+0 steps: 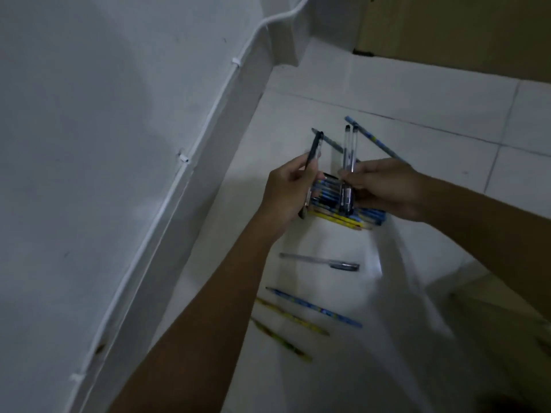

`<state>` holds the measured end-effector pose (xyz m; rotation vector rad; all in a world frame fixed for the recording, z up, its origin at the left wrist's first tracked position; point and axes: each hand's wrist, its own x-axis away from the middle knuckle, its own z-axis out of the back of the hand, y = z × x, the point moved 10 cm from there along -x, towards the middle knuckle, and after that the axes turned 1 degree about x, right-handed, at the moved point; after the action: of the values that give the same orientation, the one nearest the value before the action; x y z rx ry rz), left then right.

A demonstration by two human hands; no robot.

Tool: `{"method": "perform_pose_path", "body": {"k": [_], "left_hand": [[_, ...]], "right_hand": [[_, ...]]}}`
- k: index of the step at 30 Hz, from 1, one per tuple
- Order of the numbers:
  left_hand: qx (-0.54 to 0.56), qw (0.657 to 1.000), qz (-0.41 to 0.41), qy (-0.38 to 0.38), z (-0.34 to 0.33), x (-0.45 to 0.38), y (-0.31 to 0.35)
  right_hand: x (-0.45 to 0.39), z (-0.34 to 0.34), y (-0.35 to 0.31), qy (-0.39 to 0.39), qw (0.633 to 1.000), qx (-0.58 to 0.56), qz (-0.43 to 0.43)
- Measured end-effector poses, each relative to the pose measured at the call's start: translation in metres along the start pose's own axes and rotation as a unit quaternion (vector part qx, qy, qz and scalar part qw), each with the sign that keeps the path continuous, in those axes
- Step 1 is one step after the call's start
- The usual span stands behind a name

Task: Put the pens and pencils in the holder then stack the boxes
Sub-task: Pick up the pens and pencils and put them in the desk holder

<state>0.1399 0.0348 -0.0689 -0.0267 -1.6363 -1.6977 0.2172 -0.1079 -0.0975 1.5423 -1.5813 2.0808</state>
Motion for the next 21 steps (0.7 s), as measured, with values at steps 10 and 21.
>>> {"method": "perform_pose_path", "body": {"k": [10,21], "left_hand": [[0.177,0.972,0.152,0.042,-0.004,0.131,0.07],[0.171,0.975,0.136,0.046,0.052,0.294,0.337]], "right_hand": [[0.159,0.006,-0.055,0.086,0.98,-0.176,-0.045],[0.426,-0.004,-0.258,0.124,0.97,-0.209,0.015]]}}
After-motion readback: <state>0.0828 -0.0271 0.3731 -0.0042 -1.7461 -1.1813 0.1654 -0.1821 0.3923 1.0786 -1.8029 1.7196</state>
